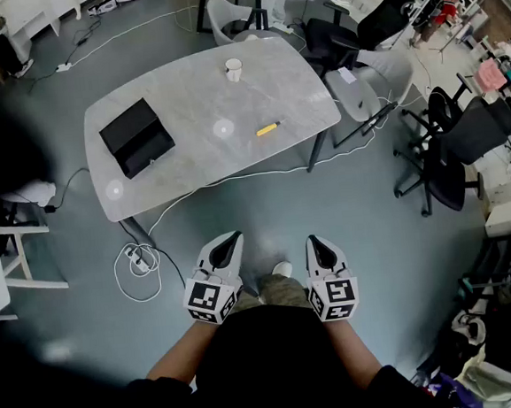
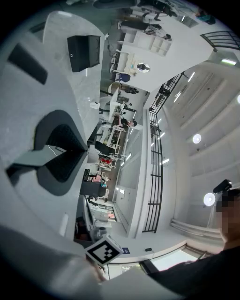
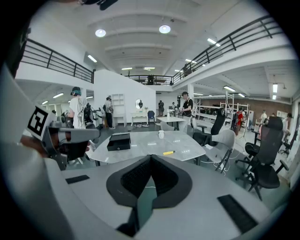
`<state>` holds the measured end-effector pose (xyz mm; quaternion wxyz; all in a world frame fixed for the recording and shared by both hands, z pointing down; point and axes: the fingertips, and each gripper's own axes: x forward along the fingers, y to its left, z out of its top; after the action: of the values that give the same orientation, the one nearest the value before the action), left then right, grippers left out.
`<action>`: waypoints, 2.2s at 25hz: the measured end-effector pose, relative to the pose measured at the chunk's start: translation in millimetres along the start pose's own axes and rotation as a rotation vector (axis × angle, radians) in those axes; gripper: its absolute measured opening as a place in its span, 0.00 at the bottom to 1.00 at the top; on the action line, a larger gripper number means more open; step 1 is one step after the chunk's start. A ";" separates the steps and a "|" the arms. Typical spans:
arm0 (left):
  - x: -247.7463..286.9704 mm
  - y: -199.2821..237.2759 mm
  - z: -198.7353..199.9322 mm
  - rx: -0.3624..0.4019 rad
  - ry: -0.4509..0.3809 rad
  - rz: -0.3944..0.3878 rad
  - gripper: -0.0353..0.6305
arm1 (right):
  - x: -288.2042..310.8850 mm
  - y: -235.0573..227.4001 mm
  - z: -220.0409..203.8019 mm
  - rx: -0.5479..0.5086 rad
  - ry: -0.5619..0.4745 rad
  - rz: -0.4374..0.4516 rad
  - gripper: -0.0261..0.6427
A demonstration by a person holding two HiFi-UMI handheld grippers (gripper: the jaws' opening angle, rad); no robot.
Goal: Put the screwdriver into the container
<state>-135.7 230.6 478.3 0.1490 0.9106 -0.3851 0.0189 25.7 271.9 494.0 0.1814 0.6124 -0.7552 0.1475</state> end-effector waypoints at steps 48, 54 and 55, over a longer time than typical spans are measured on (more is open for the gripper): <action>374.1 4.9 13.0 0.125 0.219 0.278 0.08 | 196.9 -349.6 73.6 0.142 -0.101 0.243 0.06; 418.5 35.1 -15.5 0.159 0.349 0.194 0.08 | 233.5 -362.2 94.3 0.149 -0.107 0.214 0.06; 426.5 42.6 -20.6 0.163 0.369 0.185 0.08 | 240.7 -365.7 96.3 0.160 -0.101 0.199 0.06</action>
<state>135.5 -88.3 572.5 0.1406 0.8616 -0.4302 0.2298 330.2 -56.1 517.9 0.0782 0.5537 -0.8062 0.1933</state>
